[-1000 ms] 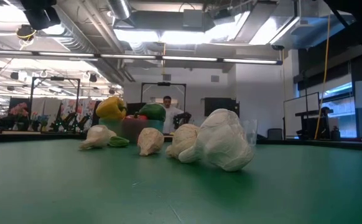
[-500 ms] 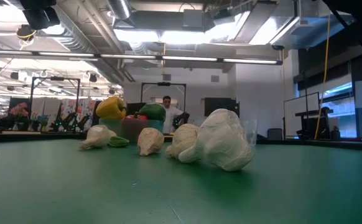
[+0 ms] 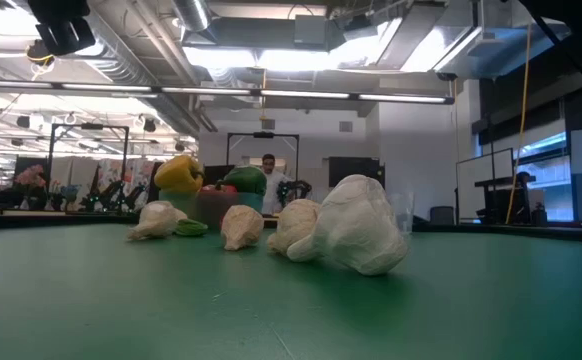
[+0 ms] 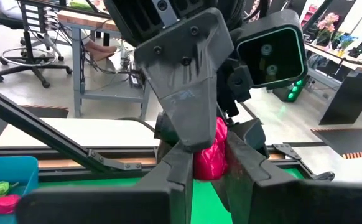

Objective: Sort produce into baskets
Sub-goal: Put the red chili pepper into the blue bin

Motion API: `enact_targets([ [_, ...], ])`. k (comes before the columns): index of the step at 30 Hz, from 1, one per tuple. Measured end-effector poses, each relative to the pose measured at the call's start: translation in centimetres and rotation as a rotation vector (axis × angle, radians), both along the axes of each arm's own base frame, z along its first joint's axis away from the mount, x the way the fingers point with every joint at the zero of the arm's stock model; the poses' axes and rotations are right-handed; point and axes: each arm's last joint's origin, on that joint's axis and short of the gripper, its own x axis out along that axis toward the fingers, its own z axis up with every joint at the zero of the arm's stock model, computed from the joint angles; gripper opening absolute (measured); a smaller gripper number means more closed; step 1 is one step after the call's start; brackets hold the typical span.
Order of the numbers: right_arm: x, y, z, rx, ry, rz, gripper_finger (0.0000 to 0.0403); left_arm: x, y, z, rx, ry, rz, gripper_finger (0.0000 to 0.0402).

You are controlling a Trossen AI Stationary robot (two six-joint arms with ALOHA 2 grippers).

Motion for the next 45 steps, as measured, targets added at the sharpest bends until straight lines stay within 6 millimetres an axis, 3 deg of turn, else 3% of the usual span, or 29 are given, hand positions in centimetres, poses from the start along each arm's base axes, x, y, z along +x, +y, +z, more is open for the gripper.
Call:
enact_targets([
  [11,0.14,-0.58,-0.04,-0.001,0.004,-0.009,0.0056,0.01,0.03,-0.02,0.001,0.002,0.012,0.0222],
  [20,0.15,-0.62,-0.09,-0.002,0.008,-0.010,0.0056,0.02,0.03,0.09,0.002,-0.010,0.011,0.0164],
  [28,0.12,-0.63,-0.26,-0.009,0.027,-0.009,0.0060,0.03,0.03,0.05,0.003,-0.006,0.011,0.0142],
  [32,0.10,-0.65,-0.26,-0.013,0.030,-0.017,0.0096,0.03,0.03,0.04,0.004,-0.005,0.011,0.0141],
  [40,0.08,-0.64,-0.25,-0.035,0.036,-0.023,0.0205,0.04,0.04,0.01,0.008,-0.003,0.016,0.0141],
  [45,0.07,-0.62,-0.28,-0.036,0.040,-0.022,0.0236,0.04,0.04,0.02,0.014,-0.006,0.015,0.0141],
])
